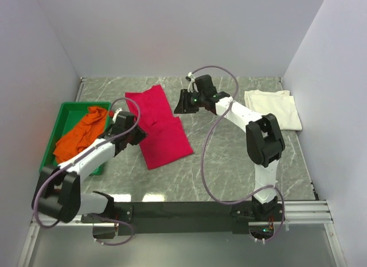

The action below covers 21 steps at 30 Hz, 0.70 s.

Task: Fold and stack the t-shirts
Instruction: Fold the tshirt

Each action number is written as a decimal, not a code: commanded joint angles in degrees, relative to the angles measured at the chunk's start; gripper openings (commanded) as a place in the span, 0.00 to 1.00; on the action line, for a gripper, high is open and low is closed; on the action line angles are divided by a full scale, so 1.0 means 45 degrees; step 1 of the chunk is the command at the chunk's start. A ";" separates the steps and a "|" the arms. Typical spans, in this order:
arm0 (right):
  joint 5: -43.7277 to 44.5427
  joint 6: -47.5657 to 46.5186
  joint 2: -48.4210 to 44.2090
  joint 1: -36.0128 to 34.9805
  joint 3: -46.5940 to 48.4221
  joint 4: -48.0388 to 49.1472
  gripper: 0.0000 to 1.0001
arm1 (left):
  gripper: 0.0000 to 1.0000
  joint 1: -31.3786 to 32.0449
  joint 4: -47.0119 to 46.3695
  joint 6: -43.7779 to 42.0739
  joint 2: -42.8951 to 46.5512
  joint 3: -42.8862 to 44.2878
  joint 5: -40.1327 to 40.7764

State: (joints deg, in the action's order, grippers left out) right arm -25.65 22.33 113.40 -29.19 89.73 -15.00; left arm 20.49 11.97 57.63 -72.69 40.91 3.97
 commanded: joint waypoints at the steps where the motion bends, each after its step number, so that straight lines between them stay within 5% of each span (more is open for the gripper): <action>1: -0.1838 0.0778 0.0421 0.0197 -0.0254 0.1575 0.42 | 0.22 -0.0566 -0.1074 -0.0832 -0.1013 0.0636 -0.0197; 13: -0.3108 0.2127 0.4249 0.0510 0.1504 0.2514 0.39 | 0.13 -0.2521 -0.2269 -0.0501 -0.4842 0.0734 -0.0511; 21: -0.3089 0.2343 0.3356 0.0608 0.0803 0.2982 0.37 | 0.20 -0.2952 -0.1840 -0.1203 -0.4904 0.1554 -0.0705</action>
State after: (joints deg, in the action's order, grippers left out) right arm -39.90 32.38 133.23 -26.94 94.30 -3.81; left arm 7.94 1.26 55.20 -94.87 46.22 -0.19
